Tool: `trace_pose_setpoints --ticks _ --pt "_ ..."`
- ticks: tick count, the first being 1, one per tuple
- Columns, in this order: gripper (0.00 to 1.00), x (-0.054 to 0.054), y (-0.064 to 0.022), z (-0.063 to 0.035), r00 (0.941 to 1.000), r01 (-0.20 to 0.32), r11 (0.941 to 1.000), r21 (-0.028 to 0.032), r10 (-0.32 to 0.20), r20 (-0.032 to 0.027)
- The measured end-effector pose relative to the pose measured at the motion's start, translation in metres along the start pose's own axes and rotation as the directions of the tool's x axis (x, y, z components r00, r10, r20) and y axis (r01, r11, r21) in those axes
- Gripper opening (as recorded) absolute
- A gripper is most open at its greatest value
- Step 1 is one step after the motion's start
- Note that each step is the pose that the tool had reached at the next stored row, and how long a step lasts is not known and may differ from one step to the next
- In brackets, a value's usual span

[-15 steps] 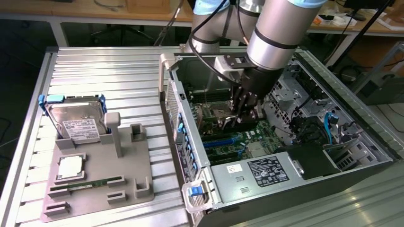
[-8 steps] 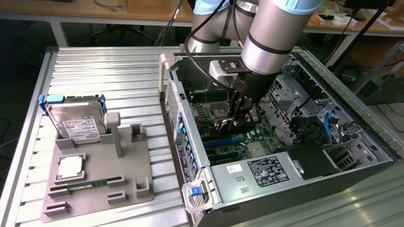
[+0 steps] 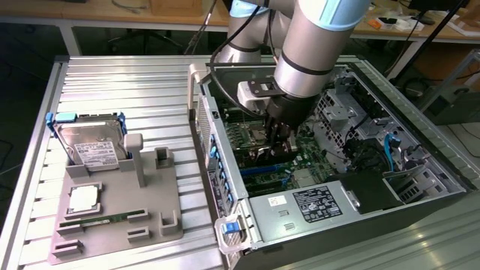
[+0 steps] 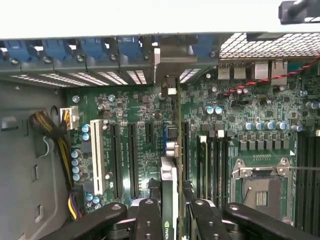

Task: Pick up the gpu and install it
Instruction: 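Insert the gpu into the slot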

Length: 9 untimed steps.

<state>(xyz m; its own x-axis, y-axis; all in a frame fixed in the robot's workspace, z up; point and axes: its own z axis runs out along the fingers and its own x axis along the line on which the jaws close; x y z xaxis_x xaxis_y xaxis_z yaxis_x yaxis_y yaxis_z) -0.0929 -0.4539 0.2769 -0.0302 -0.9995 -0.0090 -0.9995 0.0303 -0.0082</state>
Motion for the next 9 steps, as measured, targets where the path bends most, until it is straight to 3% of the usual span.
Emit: trace_pose_setpoints --ticks 2,5,9 --pt "0.27 0.000 -0.0001 0.0000 1.0000 0.000 1.0000 -0.0002 0.000 -0.0002" --pt "0.27 0.000 -0.0080 0.0001 1.0000 -0.001 0.9999 -0.0124 0.001 -0.0005" --pt "0.27 0.000 -0.0147 0.0003 1.0000 -0.001 0.9998 -0.0193 0.001 -0.0023"
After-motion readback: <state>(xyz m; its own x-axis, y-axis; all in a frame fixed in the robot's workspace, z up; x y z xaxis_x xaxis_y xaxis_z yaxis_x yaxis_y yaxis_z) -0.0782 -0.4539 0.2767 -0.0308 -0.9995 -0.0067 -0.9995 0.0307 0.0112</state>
